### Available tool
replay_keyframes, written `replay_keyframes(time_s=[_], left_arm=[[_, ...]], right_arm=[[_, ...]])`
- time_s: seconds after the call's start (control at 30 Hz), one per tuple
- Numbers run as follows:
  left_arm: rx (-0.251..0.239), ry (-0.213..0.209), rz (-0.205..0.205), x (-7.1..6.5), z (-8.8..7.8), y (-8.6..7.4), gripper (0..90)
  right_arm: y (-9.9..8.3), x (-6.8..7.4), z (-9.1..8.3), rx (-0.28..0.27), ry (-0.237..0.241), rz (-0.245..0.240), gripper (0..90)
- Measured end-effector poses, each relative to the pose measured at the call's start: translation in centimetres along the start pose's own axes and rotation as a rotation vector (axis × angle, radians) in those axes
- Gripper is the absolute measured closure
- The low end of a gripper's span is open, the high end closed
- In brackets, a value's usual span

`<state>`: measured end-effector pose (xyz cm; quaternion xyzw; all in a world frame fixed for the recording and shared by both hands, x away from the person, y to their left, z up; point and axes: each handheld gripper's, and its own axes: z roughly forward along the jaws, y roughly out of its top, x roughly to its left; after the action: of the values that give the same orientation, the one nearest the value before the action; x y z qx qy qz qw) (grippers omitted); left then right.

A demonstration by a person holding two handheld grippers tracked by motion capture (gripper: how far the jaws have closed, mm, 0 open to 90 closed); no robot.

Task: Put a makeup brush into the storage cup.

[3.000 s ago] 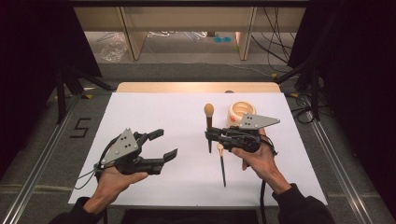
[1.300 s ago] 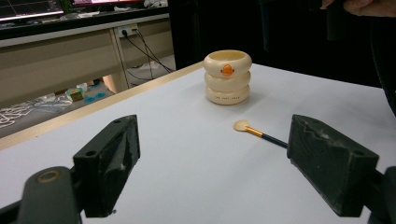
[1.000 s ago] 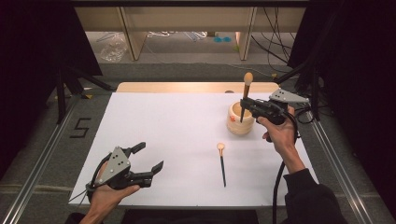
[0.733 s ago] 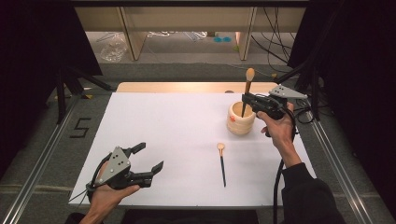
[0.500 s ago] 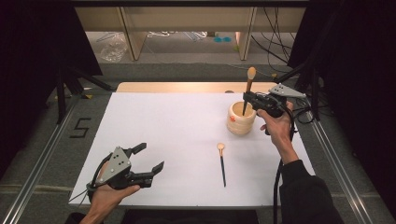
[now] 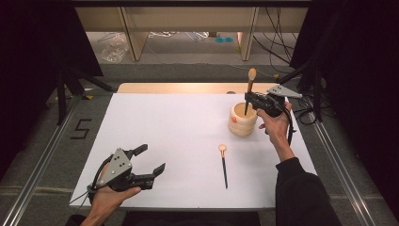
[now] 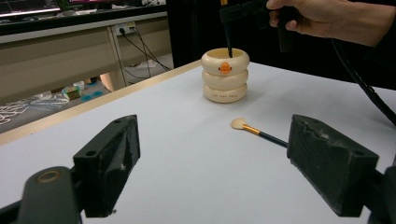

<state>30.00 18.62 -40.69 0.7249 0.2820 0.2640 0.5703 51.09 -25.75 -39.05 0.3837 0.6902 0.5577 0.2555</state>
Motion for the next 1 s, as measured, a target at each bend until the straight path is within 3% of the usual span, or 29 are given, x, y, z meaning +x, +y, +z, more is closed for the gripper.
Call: replay_keyframes(time_s=[0.4,0.57,0.63,0.7,0.83,1.0], left_arm=[[-0.001,0.000,-0.008,0.0,0.0,0.0,17.2],[0.002,-0.002,-0.010,0.0,0.0,-0.1,17.2],[0.003,-0.004,-0.010,0.0,0.0,-0.1,17.3],[0.001,-0.004,-0.011,0.0,0.0,0.0,17.2],[0.002,-0.003,-0.011,0.0,-0.1,-0.1,17.2],[0.003,-0.003,-0.012,0.0,-0.1,-0.1,17.2]], right_arm=[[-0.8,-0.5,0.4,0.038,-0.021,0.009,79.6],[-1.1,-0.8,0.6,0.022,-0.021,0.017,79.6],[-1.0,-0.6,0.5,0.052,-0.018,0.031,79.5],[-1.2,-0.7,0.7,0.034,-0.017,0.011,79.5],[-1.3,-0.6,0.7,0.067,-0.016,0.025,79.5],[-1.7,-0.8,1.0,0.061,-0.019,0.012,79.5]])
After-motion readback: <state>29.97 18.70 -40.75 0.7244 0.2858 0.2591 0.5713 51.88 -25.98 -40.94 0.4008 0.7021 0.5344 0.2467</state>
